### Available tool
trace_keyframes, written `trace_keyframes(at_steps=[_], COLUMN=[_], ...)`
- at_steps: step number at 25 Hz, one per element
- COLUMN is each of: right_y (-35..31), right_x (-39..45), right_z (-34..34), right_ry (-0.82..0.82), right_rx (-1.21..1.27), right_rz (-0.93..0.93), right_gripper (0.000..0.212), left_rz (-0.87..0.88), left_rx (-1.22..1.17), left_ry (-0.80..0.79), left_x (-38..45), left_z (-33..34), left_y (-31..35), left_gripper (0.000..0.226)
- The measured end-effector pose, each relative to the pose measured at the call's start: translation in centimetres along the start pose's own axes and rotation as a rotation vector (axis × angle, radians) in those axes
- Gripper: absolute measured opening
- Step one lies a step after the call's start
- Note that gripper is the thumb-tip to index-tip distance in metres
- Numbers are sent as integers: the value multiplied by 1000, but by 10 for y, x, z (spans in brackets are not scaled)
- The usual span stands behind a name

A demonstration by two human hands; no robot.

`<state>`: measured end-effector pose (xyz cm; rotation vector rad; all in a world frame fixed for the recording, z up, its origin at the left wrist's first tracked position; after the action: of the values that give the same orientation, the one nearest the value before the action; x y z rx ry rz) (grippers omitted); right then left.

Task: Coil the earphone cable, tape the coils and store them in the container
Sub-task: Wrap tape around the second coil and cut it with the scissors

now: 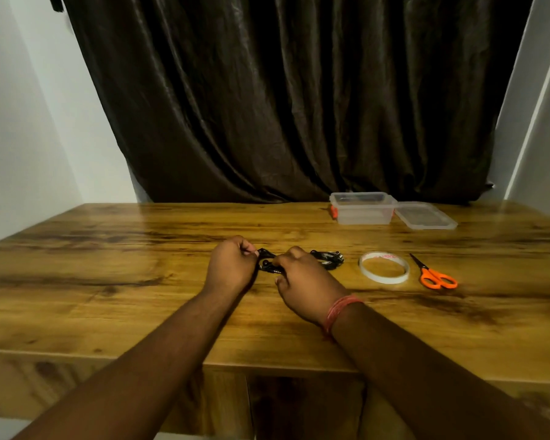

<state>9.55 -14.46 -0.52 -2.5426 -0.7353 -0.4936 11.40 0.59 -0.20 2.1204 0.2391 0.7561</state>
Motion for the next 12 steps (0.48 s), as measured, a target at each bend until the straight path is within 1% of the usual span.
trace_keyframes(at_steps=[6, 12], right_y=[-2, -6], right_x=[-2, -4], right_z=[-2, -7], right_ry=[-1, 23], right_rx=[-43, -32], right_rz=[-32, -54], right_gripper=[31, 26], left_rz=[69, 31], left_rx=[109, 128], left_ry=[8, -7], left_x=[-7, -12], left_z=[-2, -5], left_y=[8, 10], left_gripper=[12, 16])
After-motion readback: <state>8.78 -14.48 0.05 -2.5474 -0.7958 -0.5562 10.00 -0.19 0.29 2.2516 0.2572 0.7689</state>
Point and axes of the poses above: each hand's wrist, its own x-axis towards the middle knuckle, its own z-axis out of the palm, y = z × x, the point moved 7 cm from there along x, towards the middle knuckle, and after that the axes turned 6 degrees about y, right-handed, at the moved point
